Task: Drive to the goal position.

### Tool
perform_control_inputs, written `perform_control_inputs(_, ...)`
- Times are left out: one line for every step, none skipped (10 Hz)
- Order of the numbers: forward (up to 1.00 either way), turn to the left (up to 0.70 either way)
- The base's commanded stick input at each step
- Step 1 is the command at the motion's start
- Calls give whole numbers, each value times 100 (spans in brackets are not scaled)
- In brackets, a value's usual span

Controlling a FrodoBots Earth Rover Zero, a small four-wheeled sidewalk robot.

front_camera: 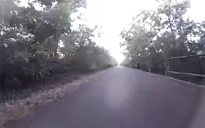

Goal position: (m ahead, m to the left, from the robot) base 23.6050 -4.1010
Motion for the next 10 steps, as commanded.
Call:
perform_control_inputs(100,-40)
perform_control_inputs(100,-40)
perform_control_inputs(100,-40)
perform_control_inputs(100,-40)
perform_control_inputs(100,-40)
perform_control_inputs(100,-40)
perform_control_inputs(100,-40)
perform_control_inputs(100,-40)
perform_control_inputs(100,-40)
perform_control_inputs(100,-40)
